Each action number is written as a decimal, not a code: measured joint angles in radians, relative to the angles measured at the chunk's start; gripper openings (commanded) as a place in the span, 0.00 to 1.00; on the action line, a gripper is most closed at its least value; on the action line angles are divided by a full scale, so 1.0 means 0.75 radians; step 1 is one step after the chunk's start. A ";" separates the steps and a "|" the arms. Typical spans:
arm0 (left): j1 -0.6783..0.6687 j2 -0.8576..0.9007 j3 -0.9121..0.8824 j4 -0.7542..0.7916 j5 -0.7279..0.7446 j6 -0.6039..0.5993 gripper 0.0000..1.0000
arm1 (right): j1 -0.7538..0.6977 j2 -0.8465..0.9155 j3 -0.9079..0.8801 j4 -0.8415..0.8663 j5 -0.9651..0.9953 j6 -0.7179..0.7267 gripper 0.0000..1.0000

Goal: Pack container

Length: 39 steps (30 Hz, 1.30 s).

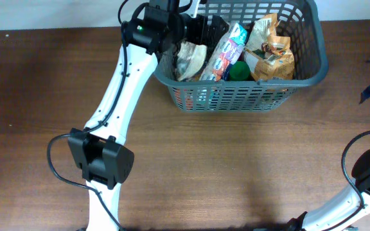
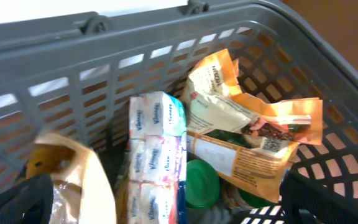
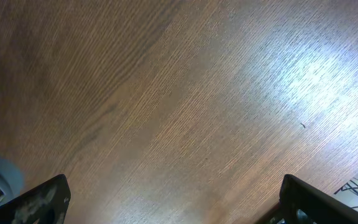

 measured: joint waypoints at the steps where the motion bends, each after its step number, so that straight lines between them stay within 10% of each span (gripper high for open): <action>1: 0.004 0.000 0.005 -0.004 -0.001 0.000 0.99 | 0.000 0.000 0.000 0.000 -0.001 -0.001 0.99; 15: 0.047 -0.208 0.292 -0.216 -0.113 0.110 0.99 | 0.000 0.000 0.000 0.000 0.000 -0.001 0.99; 39: 0.047 -0.816 0.342 -1.242 -0.341 0.092 0.99 | 0.000 0.000 0.000 0.001 0.000 0.000 0.99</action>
